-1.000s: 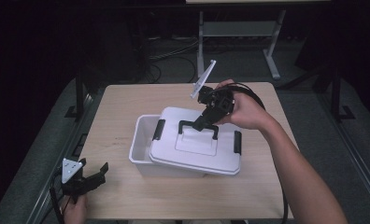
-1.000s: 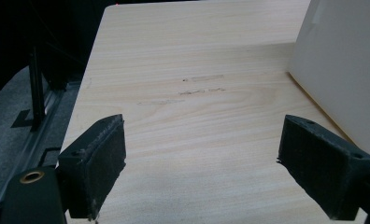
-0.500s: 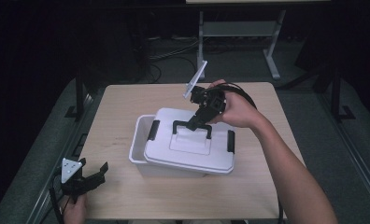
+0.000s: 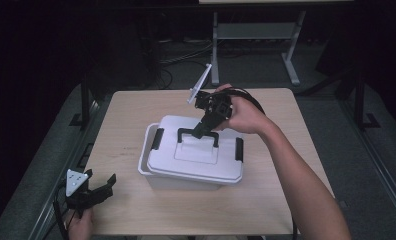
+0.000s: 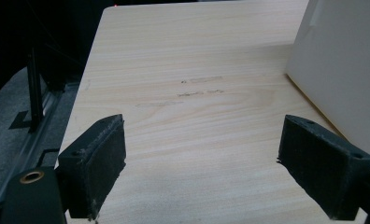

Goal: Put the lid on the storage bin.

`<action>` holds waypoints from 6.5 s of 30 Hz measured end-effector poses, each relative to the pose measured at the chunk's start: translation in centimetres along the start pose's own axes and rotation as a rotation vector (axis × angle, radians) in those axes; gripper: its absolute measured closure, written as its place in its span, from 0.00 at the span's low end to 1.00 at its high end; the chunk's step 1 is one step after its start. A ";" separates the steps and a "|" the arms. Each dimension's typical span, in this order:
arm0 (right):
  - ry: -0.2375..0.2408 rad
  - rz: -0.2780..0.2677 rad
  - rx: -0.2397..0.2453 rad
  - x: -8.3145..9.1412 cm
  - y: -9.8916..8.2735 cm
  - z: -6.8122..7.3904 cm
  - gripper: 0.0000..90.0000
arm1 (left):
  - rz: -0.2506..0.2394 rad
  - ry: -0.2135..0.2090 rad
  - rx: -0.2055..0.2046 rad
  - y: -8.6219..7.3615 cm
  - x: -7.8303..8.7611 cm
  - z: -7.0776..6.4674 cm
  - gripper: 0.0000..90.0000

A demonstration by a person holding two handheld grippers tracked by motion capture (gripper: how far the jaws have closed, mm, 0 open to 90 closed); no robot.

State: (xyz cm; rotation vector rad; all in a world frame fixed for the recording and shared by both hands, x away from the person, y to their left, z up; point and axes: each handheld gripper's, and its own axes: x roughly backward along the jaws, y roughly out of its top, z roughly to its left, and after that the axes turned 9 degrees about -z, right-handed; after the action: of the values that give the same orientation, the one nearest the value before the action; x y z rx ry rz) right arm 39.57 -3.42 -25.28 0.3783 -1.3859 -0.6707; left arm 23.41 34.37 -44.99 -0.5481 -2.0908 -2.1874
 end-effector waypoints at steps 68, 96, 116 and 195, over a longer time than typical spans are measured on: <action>0.054 -0.035 -0.016 -3.1 1.0 -3.2 0.73 | -0.007 0.005 0.009 0.1 0.1 -0.1 0.16; -0.001 -0.066 -0.052 -1.4 -1.2 -3.3 0.54 | -0.002 0.002 -0.005 0.1 -0.1 -0.3 0.16; -0.011 -0.074 -0.081 -0.8 -3.0 -3.2 0.50 | -0.007 -0.001 -0.010 0.1 0.0 -0.5 0.16; -0.109 -0.133 -0.213 4.2 -9.9 -2.6 0.37 | -0.003 -0.004 -0.020 0.2 0.0 -0.7 0.16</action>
State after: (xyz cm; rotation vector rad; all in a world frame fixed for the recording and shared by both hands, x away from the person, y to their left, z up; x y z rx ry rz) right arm 40.20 -14.00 -28.55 0.2686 -1.3843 -0.9509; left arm 23.32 33.63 -44.85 -0.5519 -2.0751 -2.2126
